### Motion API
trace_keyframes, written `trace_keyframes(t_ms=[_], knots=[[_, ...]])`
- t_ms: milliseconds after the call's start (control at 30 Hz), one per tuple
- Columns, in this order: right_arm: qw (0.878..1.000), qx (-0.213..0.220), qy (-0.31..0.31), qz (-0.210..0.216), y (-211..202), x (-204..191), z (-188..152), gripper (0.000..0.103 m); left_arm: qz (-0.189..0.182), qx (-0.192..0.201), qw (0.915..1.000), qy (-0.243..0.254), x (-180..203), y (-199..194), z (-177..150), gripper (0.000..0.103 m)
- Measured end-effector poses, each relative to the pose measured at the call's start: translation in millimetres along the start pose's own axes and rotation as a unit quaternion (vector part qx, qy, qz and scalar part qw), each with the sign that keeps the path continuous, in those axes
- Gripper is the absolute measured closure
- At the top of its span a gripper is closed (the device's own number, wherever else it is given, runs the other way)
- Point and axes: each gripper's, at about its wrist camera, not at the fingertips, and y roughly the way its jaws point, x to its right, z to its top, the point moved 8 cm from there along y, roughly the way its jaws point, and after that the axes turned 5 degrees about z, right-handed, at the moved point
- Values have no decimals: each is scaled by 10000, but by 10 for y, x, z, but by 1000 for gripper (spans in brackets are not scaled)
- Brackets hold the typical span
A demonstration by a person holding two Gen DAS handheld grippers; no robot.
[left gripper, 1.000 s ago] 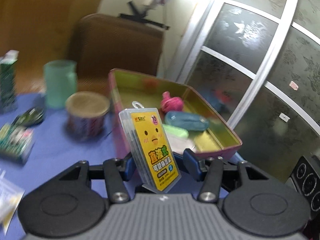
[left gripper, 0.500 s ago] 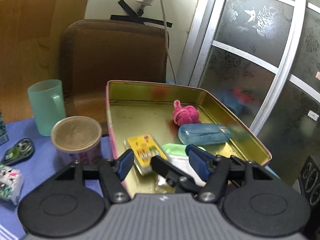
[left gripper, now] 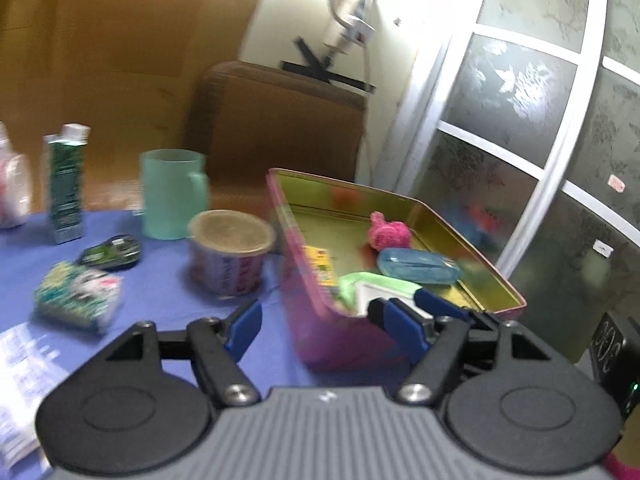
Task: Organize soft objects
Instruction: 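Move the left gripper back over the table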
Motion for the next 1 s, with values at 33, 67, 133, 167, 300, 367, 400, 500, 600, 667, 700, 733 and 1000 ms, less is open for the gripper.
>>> trace_keyframes(t_ms=[33, 67, 133, 167, 300, 367, 400, 500, 600, 667, 700, 733, 1000], knots=[[9999, -24, -86, 68, 0, -66, -6, 41, 72, 34, 10000, -45, -90, -69, -31, 31], [9997, -47, -182, 158, 6, -148, -8, 41, 147, 58, 9998, -109, -195, -143, -73, 31], [9986, -103, -371, 356, 27, -328, -23, 41, 316, 97, 9992, -236, -405, -278, -153, 31], [9979, -134, -440, 449, 38, -415, -36, 41, 435, 118, 9986, -289, -518, -348, -195, 31], [9927, -496, -600, 923, 134, -786, -152, 41, 964, 203, 9940, -486, -995, -616, -346, 31], [9885, -741, -666, 1139, 208, -967, -230, 41, 1288, 229, 9899, -554, -1251, -754, -437, 31], [9860, -853, -695, 1251, 239, -1053, -267, 41, 1426, 233, 9878, -573, -1357, -810, -474, 31], [9776, -1143, -781, 1585, 321, -1320, -348, 41, 1998, 292, 9772, -658, -1730, -991, -585, 26], [9700, -1327, -889, 1833, 401, -1573, -391, 42, 2490, 484, 9615, -1056, -2100, -1173, -644, 26], [9657, -1430, -885, 1976, 488, -1721, -375, 42, 2402, 689, 9506, -1839, -2345, -1291, -675, 25], [9639, -1482, -854, 2043, 535, -1791, -367, 42, 2334, 776, 9457, -2124, -2437, -1328, -684, 24], [9619, -1544, -803, 2108, 594, -1862, -348, 42, 2315, 878, 9384, -2411, -2524, -1368, -697, 24], [9424, -1993, -645, 2609, 1079, -2513, -323, 41, 1952, 1412, 9146, -3246, -2772, -1581, -766, 24]])
